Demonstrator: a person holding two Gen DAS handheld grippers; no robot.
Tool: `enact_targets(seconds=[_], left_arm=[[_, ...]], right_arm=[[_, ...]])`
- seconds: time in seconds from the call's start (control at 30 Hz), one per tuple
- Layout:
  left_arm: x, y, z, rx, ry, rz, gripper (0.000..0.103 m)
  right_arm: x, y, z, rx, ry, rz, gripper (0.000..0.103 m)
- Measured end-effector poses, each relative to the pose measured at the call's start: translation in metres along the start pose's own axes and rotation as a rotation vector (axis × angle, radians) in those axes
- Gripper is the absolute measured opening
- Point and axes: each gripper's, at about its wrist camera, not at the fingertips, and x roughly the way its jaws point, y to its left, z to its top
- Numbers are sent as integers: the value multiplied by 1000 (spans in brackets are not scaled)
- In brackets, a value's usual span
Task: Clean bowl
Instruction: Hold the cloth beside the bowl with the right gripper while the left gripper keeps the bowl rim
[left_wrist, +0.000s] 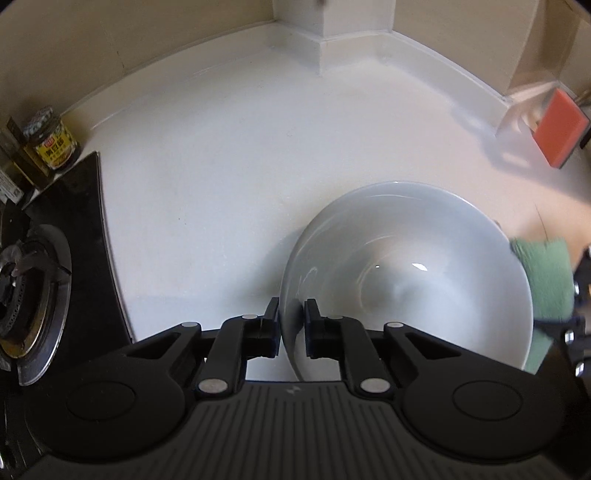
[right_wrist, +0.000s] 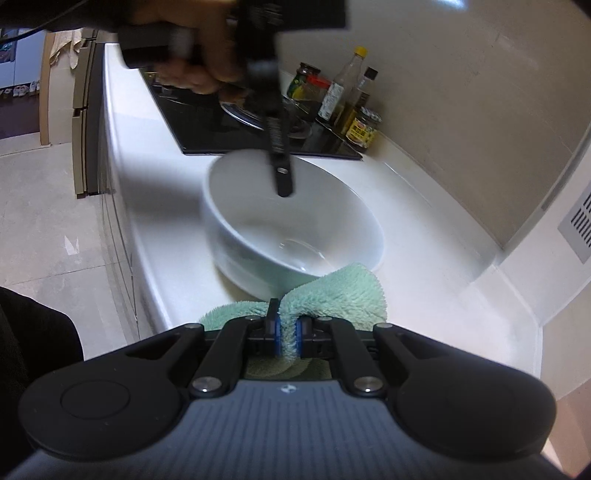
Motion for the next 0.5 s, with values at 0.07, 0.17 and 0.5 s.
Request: enact_targets(seconds=[0.07,0.17,0.5], left_arm=[[0,-6,-1,-16,-3,35,13],[-3,-14,-6,-42,-16,70,14],[-15,-21,-17,-109,-43,108,14]], right_arm=[[-2,10,4,-21,-7,14,6],[0,18,9,-44,-1,28,6],[1,18,10,-109,-19,87,1]])
